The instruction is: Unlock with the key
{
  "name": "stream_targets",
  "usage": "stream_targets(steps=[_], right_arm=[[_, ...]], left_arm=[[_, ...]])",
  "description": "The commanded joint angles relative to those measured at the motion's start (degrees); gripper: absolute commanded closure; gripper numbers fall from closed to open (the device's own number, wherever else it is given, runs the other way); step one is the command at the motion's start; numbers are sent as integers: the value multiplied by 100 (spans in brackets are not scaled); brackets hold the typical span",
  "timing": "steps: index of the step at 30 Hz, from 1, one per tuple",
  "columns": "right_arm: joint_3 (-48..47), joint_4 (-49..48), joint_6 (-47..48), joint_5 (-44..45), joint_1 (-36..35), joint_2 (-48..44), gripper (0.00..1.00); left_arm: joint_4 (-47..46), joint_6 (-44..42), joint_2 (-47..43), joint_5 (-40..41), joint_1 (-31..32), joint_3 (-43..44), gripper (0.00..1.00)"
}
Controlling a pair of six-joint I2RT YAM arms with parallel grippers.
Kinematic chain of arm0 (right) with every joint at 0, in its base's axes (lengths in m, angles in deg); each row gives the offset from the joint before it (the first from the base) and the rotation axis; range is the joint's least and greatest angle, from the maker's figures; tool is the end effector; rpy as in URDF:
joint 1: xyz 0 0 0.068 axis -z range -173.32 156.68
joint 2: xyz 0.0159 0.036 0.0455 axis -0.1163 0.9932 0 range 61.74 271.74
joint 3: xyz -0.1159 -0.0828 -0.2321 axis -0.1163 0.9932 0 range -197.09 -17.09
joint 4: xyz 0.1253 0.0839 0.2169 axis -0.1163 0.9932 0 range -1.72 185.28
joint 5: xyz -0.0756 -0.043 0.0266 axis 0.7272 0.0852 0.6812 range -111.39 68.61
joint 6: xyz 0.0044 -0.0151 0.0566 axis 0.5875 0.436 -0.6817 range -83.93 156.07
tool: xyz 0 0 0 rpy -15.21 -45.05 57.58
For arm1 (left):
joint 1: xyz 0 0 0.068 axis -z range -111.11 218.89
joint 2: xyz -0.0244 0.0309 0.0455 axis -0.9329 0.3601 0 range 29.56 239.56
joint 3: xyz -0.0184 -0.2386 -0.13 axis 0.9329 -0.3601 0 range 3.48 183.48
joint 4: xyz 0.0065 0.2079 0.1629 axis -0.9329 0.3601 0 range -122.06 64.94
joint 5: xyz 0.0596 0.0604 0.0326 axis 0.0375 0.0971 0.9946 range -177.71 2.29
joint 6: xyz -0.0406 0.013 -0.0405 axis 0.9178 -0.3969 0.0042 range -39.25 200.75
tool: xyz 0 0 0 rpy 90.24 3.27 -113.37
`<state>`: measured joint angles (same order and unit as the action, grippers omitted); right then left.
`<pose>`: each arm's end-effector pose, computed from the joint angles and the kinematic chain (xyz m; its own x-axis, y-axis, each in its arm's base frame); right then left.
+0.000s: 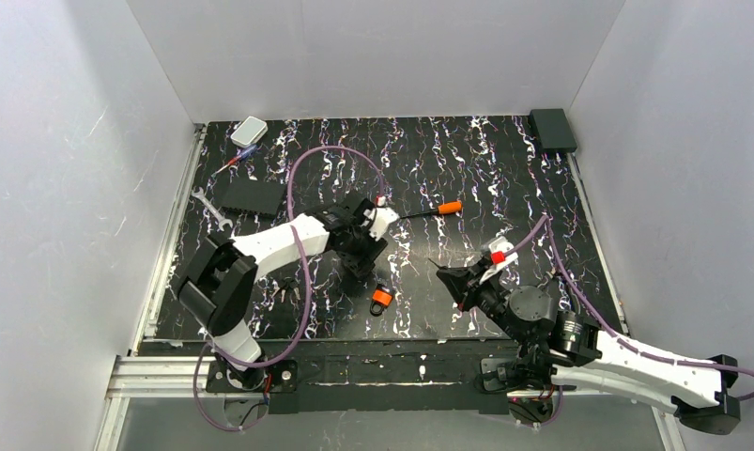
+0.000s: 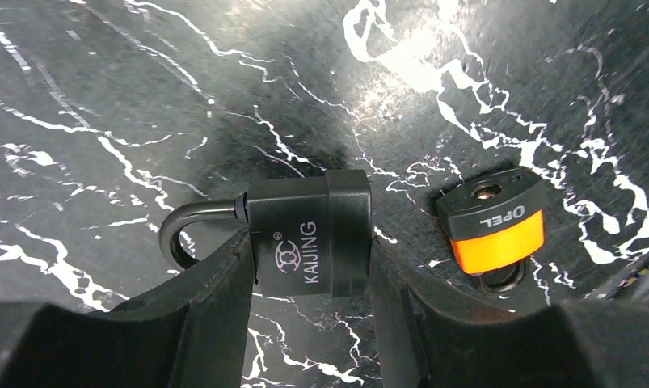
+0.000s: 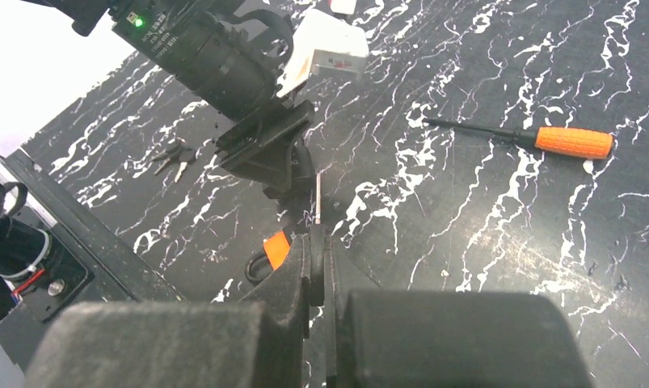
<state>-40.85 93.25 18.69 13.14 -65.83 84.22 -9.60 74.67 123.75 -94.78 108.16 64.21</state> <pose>0.0627 0.1186 0.2728 -0.2025 0.1766 -0.9632 -0.5820 0.7694 0.2634 0.2633 -0.2220 0.1934 -0.5653 0.5982 -0.5680 0.7457 0.6649 -0.0419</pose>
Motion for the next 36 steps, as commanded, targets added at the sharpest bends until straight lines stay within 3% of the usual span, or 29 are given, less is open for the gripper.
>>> stream_targets(steps=[1, 4, 5, 6, 7, 9, 10, 13, 16, 18, 25, 36], right_arm=[[-118, 239, -73, 170, -18, -146, 99], [-119, 267, -128, 204, -18, -172, 99], [-128, 255, -174, 229, -18, -130, 99], [-121, 214, -190, 247, -18, -76, 99], [-115, 163, -199, 253, -18, 9, 99], [-110, 67, -266, 279, -18, 162, 99], [-102, -12, -346, 319, -18, 260, 99], [42, -260, -691, 659, -18, 565, 99], [-20, -211, -1053, 908, -17, 870, 99], [-123, 26, -1282, 894, -18, 1056, 99], [0, 44, -1537, 926, -18, 1089, 99], [82, 254, -1532, 1043, -18, 808, 99]], left_arm=[[624, -583, 224, 378, 140, 383, 58], [637, -426, 241, 523, 155, 386, 43], [528, -191, -98, 618, 158, 381, 29], [409, -32, -521, 716, 160, 294, 4], [439, 74, -838, 803, 160, 309, 2], [834, 281, -1062, 937, 160, 535, 2], [1154, 530, -1123, 1382, 151, 785, 2], [1545, 3294, -1413, 2127, -6, 663, 2], [1611, 5231, -1245, 1405, -766, 69, 2], [1891, 6404, -876, 1003, -903, 26, 2], [3503, 7137, 306, 1128, -881, 1372, 6], [3743, 7919, 1195, 1112, -525, 1840, 7]])
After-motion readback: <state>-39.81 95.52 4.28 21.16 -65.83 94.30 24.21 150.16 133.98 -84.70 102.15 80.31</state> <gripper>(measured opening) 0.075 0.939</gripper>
